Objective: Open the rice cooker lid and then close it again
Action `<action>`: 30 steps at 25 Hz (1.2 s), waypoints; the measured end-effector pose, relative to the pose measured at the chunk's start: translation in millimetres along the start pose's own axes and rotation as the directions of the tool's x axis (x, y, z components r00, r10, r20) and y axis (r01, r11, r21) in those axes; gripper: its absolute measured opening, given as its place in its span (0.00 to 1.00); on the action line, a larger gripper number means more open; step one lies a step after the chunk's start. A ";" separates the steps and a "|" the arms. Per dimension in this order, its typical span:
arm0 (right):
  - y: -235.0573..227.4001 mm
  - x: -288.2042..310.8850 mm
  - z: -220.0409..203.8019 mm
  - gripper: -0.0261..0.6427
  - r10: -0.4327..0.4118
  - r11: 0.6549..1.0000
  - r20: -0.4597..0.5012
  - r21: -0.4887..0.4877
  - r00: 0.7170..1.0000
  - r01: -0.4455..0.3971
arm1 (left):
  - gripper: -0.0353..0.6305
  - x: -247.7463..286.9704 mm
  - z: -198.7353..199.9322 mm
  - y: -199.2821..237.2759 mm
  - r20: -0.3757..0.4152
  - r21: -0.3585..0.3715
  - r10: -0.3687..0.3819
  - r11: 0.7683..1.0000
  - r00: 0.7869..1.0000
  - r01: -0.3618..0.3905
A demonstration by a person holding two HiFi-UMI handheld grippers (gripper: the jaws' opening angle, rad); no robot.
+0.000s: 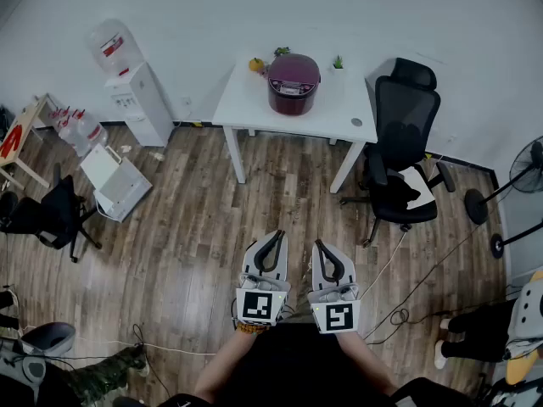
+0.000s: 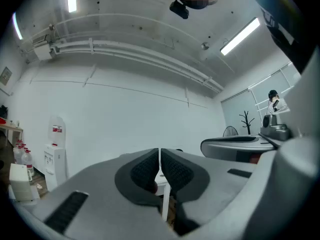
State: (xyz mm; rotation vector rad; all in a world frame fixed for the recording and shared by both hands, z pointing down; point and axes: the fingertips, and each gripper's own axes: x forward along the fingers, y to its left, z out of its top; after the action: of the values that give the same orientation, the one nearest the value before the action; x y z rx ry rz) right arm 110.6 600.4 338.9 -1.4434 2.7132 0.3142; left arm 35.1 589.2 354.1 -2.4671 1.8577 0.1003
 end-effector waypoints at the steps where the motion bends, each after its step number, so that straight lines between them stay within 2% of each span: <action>1: -1.1 1.9 -0.5 0.08 0.001 1.000 0.000 -0.005 1.000 -0.001 | 0.10 2.2 2.0 0.2 0.011 -0.008 -0.001 1.000 1.000 0.001; 5: -7.6 9.6 -4.4 0.08 0.003 1.000 -0.013 -0.015 1.000 -0.003 | 0.10 10.9 2.8 1.6 0.026 -0.026 0.002 1.000 1.000 -0.001; 11: -23.5 21.8 -18.1 0.08 -0.027 1.000 -0.037 0.008 0.999 0.027 | 0.10 22.0 -12.1 0.1 -0.022 -0.003 -0.004 1.000 1.000 0.004; 20: -22.9 51.1 -44.1 0.08 0.041 0.996 -0.122 0.088 0.992 -0.030 | 0.10 37.5 -16.2 16.6 -0.027 0.002 0.021 1.000 0.999 -0.021; 26: -24.2 77.5 -48.6 0.08 0.082 0.994 -0.124 0.089 0.989 -0.071 | 0.10 54.4 -18.1 35.0 -0.023 -0.002 0.058 0.998 0.998 -0.058; 30: -30.2 92.4 -56.0 0.08 0.082 0.993 -0.126 0.101 0.989 -0.069 | 0.10 66.5 -25.0 42.7 -0.059 0.026 0.063 0.998 0.996 -0.062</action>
State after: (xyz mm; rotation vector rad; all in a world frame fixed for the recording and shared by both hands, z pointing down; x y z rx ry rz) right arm 86.2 497.3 375.9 -1.3848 2.8463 0.0940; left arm 12.9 511.7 373.4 -2.4225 1.9476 0.0063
